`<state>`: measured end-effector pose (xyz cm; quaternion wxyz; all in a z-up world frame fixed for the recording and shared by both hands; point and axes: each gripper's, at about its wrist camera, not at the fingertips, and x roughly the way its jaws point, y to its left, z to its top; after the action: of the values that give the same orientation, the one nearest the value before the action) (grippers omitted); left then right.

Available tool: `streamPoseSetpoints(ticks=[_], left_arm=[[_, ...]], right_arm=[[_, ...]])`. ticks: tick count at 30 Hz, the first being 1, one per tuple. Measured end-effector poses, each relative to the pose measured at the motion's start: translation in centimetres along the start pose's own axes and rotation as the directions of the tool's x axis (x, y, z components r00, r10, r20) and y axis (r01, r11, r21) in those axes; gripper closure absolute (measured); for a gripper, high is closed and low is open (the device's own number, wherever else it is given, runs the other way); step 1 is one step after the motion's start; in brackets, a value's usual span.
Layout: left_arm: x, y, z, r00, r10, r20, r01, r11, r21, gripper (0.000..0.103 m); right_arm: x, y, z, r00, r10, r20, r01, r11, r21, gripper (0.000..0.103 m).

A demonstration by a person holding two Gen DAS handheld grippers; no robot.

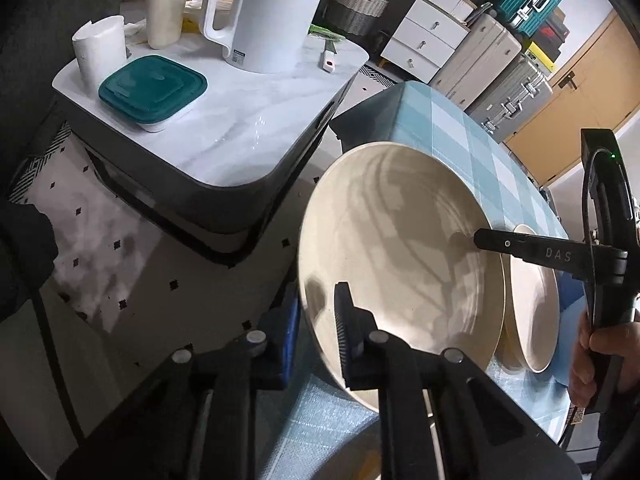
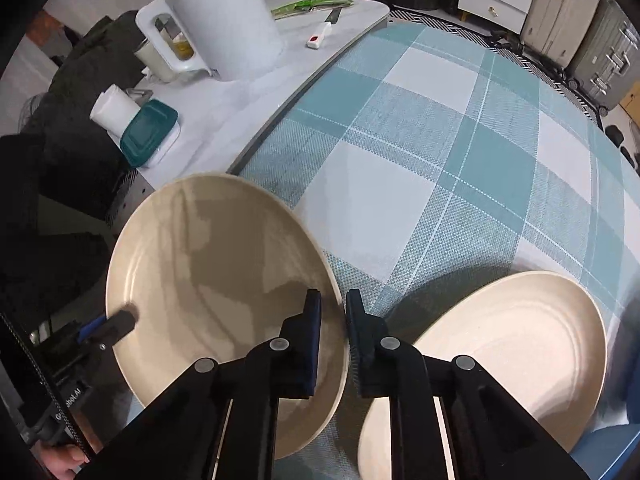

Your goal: Organize plates and bowls

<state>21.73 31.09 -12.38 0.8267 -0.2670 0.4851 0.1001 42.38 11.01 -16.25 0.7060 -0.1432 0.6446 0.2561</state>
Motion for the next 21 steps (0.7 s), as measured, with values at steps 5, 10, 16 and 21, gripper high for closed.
streamPoseSetpoints(ticks=[5,10,16,21], left_arm=[[0.3,0.0,0.1,1.000,0.004,-0.016,-0.004,1.000,-0.004,0.088],[0.9,0.7,-0.4,0.999,0.012,-0.031,-0.012,1.000,-0.016,0.088],[0.9,1.2,-0.7,1.000,0.012,-0.026,-0.013,1.000,-0.022,0.088],[1.0,0.7,-0.8,0.999,0.001,-0.042,-0.002,1.000,-0.019,0.088]], right_arm=[[0.5,0.1,-0.3,1.000,-0.012,-0.013,0.012,1.000,-0.009,0.090],[1.1,-0.3,-0.4,0.999,0.034,-0.028,-0.033,0.999,0.019,0.090],[1.2,-0.4,-1.6,0.998,0.054,-0.038,-0.054,0.998,0.020,0.087],[0.9,-0.6,-2.0,0.996,0.081,-0.041,-0.078,0.995,0.062,0.087]])
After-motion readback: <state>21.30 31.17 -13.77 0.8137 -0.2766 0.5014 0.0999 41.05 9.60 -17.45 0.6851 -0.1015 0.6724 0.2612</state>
